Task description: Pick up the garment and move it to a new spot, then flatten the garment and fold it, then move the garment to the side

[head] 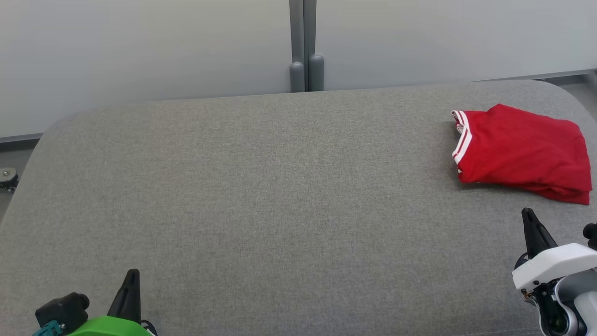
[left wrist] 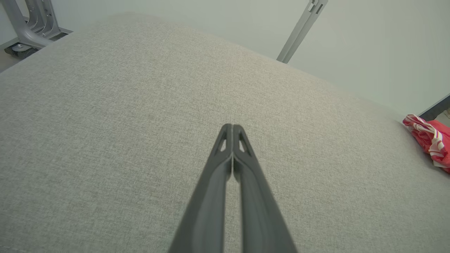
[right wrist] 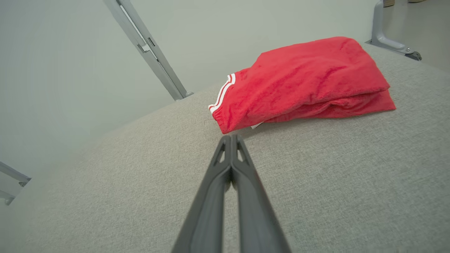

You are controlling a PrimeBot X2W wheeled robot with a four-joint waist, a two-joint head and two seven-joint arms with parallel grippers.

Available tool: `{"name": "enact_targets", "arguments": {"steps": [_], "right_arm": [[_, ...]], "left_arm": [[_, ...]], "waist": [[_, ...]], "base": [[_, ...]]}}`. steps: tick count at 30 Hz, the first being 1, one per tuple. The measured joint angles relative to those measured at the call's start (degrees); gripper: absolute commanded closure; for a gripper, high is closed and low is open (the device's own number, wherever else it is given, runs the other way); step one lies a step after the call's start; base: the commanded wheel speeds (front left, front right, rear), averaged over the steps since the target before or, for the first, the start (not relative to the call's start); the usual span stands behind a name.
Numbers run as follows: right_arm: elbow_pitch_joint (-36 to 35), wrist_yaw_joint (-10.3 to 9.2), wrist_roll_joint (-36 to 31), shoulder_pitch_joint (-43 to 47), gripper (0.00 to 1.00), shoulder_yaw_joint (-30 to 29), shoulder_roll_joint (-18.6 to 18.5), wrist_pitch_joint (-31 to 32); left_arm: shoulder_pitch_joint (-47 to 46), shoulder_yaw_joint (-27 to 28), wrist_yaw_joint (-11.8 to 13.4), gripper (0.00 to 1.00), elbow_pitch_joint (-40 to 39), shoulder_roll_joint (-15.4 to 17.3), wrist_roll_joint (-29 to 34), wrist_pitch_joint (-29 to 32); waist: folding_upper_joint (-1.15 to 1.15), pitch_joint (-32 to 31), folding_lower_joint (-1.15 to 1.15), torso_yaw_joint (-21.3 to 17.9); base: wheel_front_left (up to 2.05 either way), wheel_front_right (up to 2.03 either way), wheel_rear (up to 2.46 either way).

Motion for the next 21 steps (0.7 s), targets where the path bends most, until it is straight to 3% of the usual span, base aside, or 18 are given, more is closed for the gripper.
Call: {"name": "enact_targets", "arguments": {"steps": [21], "right_arm": [[-0.2,2.74,12.9,-0.7,1.0,-5.3,4.6,4.6]], "left_arm": [[-3.2,2.4,-2.3,1.0,2.6,-0.9,-15.2,2.4]], "waist": [[0.0,0.4,0.0,-0.3]], "base": [[0.0,0.0,0.0]]}}
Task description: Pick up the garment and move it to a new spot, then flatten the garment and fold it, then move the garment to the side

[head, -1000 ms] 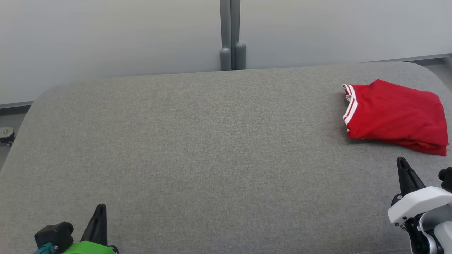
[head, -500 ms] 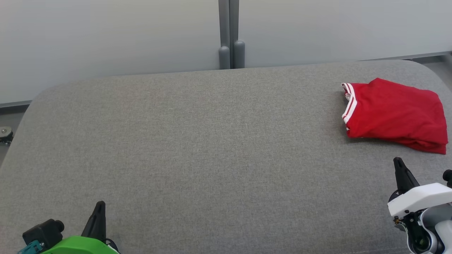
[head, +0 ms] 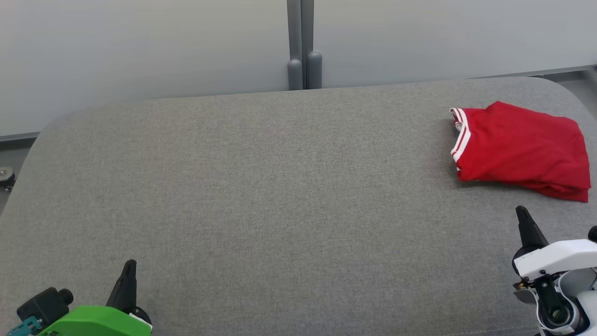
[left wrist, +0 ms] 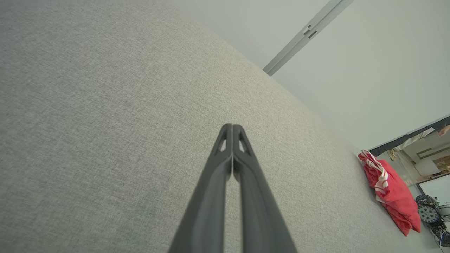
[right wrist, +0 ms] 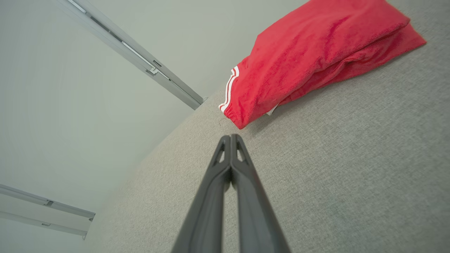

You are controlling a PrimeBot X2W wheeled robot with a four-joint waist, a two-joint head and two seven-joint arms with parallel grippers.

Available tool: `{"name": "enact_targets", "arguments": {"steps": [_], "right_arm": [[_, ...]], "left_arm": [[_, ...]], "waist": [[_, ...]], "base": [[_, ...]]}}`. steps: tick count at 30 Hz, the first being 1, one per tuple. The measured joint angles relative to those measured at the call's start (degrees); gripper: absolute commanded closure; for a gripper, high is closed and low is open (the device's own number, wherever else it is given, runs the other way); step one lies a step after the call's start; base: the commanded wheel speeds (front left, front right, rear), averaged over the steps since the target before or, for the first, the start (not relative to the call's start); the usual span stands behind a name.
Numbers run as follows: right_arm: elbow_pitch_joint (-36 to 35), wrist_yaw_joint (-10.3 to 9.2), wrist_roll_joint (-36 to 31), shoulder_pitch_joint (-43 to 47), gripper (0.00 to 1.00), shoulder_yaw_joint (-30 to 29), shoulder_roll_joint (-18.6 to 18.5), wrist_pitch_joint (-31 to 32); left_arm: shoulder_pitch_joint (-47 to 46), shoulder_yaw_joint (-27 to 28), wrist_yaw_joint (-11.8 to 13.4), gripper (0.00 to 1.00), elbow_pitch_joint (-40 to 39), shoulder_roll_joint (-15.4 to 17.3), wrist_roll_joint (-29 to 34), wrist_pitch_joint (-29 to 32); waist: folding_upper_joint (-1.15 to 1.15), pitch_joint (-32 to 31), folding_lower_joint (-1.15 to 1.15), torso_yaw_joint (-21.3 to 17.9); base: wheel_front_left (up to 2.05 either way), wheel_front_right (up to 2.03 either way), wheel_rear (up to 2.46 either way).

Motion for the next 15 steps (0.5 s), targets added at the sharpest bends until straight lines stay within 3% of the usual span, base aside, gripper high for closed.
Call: {"name": "enact_targets", "arguments": {"steps": [15], "right_arm": [[0.0,2.1,9.3,-0.7,1.0,-3.8,3.4,3.0]], "left_arm": [[-2.2,1.6,-1.4,1.0,2.0,-1.0,-11.0,1.5]], "waist": [[0.0,0.3,0.0,-0.2]], "base": [[0.0,0.0,0.0]]}}
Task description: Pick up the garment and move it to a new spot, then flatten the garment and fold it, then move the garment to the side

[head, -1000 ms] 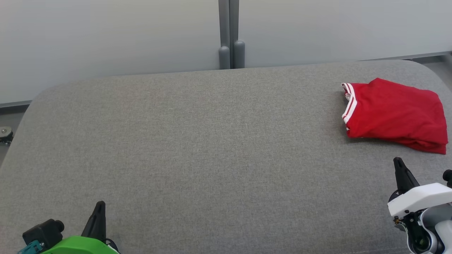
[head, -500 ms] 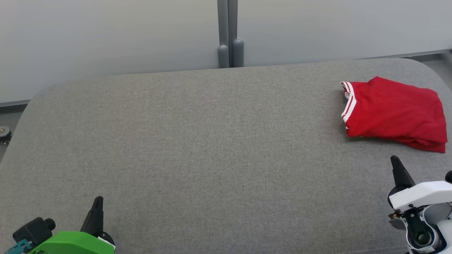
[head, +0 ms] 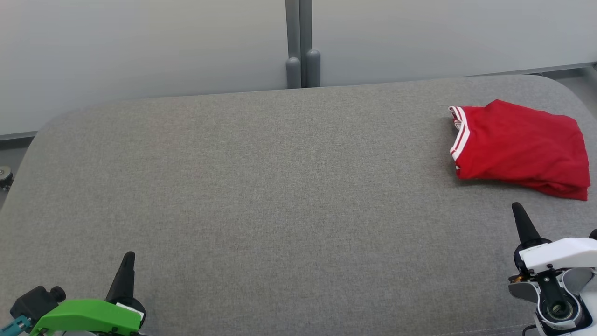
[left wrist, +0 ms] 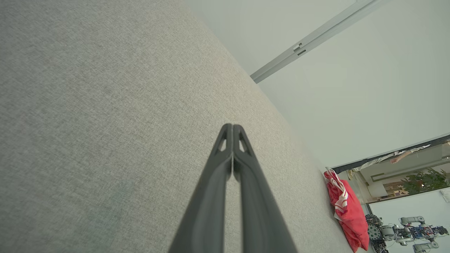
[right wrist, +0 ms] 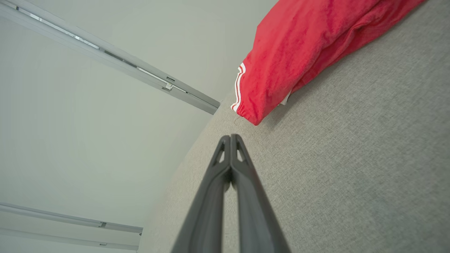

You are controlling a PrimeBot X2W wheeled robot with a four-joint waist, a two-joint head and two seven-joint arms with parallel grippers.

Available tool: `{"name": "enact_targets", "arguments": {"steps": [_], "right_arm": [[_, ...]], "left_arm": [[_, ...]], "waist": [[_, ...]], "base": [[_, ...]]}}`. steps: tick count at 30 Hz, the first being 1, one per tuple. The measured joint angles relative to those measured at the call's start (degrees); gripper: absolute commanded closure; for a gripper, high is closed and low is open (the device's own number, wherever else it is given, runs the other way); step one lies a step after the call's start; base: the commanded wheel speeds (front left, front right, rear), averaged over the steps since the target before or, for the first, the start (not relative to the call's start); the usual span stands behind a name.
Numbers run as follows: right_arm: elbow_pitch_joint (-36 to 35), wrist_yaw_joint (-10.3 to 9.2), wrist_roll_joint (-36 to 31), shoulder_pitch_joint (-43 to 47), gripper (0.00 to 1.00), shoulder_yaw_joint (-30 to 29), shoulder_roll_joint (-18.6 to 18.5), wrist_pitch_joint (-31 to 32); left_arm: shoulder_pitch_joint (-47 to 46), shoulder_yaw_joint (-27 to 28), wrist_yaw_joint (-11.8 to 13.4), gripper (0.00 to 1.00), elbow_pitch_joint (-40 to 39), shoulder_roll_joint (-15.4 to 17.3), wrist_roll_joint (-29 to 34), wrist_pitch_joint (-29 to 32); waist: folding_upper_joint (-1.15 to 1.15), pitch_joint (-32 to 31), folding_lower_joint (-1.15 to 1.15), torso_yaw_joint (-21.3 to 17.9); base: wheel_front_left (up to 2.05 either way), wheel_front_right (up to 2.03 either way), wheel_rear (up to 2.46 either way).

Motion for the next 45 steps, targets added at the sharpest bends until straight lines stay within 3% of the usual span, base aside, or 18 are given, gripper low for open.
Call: {"name": "enact_targets", "arguments": {"steps": [36,45], "right_arm": [[0.0,5.25,22.3,-1.7,1.0,-9.3,8.4,7.5],[0.0,5.77,25.2,-1.8,1.0,-10.6,9.6,8.5]], "left_arm": [[-5.7,4.1,-4.4,1.0,4.8,-2.1,-27.4,3.6],[-6.7,4.5,-5.0,1.0,5.7,-2.3,-30.9,4.3]], "waist": [[0.0,0.8,0.0,-0.5],[0.0,0.8,0.0,-0.6]], "base": [[0.0,0.0,0.0],[0.0,0.0,0.0]]}}
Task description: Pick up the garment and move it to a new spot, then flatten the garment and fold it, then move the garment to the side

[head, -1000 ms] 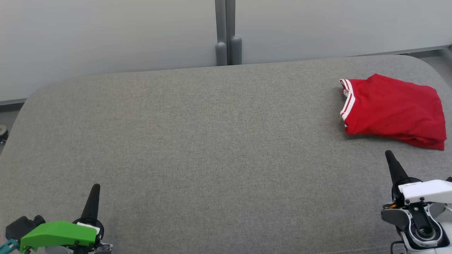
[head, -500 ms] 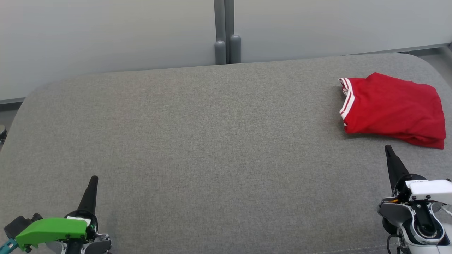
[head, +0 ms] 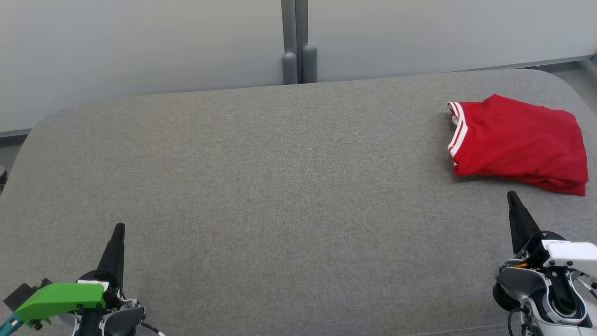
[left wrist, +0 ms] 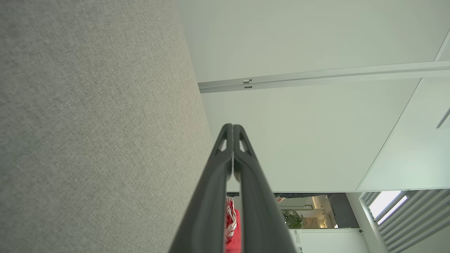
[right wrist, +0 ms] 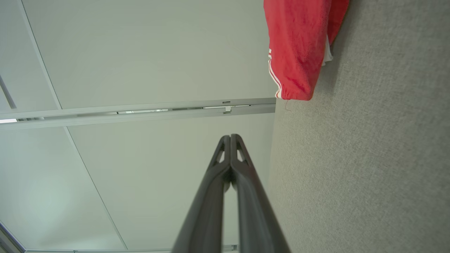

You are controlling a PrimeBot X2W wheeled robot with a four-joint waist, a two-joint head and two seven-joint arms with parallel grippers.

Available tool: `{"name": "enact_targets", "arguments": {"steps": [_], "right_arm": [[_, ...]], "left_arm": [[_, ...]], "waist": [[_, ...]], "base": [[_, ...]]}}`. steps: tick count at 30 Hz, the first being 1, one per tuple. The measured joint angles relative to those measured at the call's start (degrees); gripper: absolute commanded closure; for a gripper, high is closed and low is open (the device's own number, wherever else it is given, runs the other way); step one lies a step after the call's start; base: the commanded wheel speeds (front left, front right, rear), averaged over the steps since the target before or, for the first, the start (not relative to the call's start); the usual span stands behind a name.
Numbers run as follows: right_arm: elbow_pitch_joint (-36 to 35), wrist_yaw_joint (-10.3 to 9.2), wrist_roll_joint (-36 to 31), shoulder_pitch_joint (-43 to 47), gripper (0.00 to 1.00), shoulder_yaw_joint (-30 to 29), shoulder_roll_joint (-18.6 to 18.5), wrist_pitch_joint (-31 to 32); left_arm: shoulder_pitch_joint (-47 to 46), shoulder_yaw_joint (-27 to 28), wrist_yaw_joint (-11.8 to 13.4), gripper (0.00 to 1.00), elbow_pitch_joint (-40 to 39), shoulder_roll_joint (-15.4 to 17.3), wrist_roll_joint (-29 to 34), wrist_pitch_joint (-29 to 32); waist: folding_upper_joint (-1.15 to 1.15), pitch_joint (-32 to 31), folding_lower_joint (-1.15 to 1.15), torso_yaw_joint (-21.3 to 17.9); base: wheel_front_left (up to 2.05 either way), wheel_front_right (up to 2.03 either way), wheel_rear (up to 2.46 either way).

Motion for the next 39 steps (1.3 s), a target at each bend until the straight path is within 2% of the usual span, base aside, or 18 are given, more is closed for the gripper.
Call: {"name": "enact_targets", "arguments": {"steps": [39], "right_arm": [[0.0,0.01,0.0,-0.2,1.0,-0.1,0.0,0.0]], "left_arm": [[-0.2,0.1,-0.1,1.0,0.3,0.0,0.0,0.1]], "waist": [[0.0,0.0,0.0,0.0]], "base": [[0.0,0.0,0.0]]}}
